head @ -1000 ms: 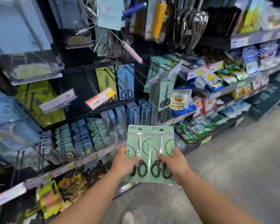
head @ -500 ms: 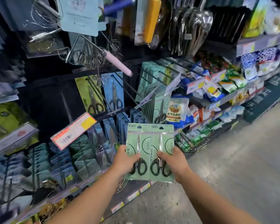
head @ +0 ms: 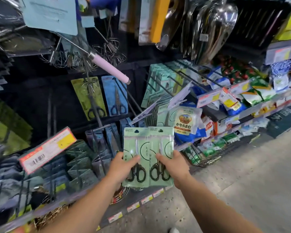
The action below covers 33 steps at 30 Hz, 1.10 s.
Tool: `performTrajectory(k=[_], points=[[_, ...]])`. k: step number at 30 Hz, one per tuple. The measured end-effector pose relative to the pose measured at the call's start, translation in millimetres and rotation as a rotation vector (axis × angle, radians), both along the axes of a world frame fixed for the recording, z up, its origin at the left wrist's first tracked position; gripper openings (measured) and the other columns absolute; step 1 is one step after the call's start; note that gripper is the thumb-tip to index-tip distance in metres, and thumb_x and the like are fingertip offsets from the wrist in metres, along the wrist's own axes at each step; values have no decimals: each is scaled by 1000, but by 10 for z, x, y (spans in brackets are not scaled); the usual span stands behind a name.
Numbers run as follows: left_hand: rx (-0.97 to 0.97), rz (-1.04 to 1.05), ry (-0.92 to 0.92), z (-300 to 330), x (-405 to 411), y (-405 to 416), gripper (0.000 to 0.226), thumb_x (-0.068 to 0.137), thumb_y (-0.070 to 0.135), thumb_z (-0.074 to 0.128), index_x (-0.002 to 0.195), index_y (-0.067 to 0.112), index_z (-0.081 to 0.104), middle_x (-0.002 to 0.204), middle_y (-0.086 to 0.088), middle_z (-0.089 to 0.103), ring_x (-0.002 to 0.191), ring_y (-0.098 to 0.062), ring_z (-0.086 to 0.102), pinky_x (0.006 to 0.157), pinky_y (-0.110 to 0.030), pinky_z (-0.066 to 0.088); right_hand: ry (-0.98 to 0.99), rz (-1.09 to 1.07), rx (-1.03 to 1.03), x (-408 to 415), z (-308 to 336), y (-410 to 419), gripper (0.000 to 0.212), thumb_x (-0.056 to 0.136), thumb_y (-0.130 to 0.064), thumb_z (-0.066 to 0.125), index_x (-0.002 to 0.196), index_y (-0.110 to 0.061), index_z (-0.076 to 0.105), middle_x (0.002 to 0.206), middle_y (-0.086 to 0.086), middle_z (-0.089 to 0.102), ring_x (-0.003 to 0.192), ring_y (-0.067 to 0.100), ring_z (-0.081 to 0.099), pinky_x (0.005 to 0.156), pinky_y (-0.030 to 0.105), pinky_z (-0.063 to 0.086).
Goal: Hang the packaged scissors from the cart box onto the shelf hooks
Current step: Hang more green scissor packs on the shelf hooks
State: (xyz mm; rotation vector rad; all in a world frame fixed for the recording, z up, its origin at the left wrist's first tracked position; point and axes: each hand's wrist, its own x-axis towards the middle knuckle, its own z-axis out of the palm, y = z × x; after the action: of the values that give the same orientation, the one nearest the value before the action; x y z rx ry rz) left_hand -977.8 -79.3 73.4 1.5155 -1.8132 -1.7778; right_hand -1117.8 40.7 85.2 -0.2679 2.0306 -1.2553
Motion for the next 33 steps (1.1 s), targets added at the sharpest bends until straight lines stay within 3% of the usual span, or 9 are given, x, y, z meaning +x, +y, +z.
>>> performTrajectory(k=[3, 6, 9, 12, 15, 21, 25, 33], points=[[-6, 68, 23, 12, -129, 90, 93, 77, 59, 73, 148, 12, 35, 151, -10, 42, 134, -31, 45, 111, -51, 39, -7, 62, -60, -225, 31, -6, 88, 83, -42, 74, 151, -8, 29, 156, 7, 35, 141, 27, 36, 113, 41, 35], [-14, 130, 46, 57, -283, 212, 114, 49, 81, 73, 139, 16, 46, 138, -5, 57, 121, -27, 57, 103, -50, 46, -4, 138, -104, -489, 103, 1, 94, 84, -40, 74, 154, -8, 21, 159, 6, 28, 144, 26, 32, 115, 41, 32], [-13, 207, 75, 117, -445, 302, 109, 57, 75, 77, 142, 17, 43, 140, -3, 54, 123, -28, 56, 104, -47, 45, 15, 171, -162, -705, 184, -16, 98, 83, -38, 75, 155, -7, 17, 161, 8, 23, 145, 25, 28, 117, 41, 29], [-37, 271, 105, 78, -559, 350, 133, 29, 92, 70, 138, 20, 47, 139, -2, 57, 123, -25, 57, 104, -53, 45, 33, 226, -205, -844, 239, -8, 96, 84, -36, 75, 154, -5, 18, 159, 8, 27, 142, 21, 32, 115, 36, 29], [-30, 321, 142, 90, -638, 448, 133, 34, 88, 72, 143, 18, 41, 144, -3, 52, 129, -27, 51, 108, -55, 41, 72, 279, -197, -948, 311, 17, 83, 87, -32, 73, 150, -2, 28, 154, 8, 35, 135, 18, 38, 105, 29, 31], [-45, 358, 127, 160, -783, 632, 127, 46, 81, 72, 148, 16, 35, 148, -5, 46, 134, -28, 46, 109, -57, 40, 147, 384, -168, -1127, 428, -2, 82, 87, -40, 70, 149, -4, 30, 155, 8, 36, 141, 23, 35, 110, 32, 31], [-45, 413, 161, 95, -818, 669, 131, 39, 88, 70, 144, 17, 40, 142, -4, 53, 129, -27, 52, 106, -56, 43, 163, 426, -133, -1183, 475, -30, 82, 88, -40, 69, 149, -2, 30, 154, 11, 37, 140, 25, 36, 110, 34, 32], [-4, 479, 197, -34, -781, 633, 121, 38, 83, 78, 136, 18, 48, 131, -1, 63, 120, -24, 60, 104, -53, 46, 184, 436, -91, -1212, 506, -94, 71, 90, -37, 68, 143, 0, 36, 147, 12, 44, 126, 18, 42, 95, 24, 32]])
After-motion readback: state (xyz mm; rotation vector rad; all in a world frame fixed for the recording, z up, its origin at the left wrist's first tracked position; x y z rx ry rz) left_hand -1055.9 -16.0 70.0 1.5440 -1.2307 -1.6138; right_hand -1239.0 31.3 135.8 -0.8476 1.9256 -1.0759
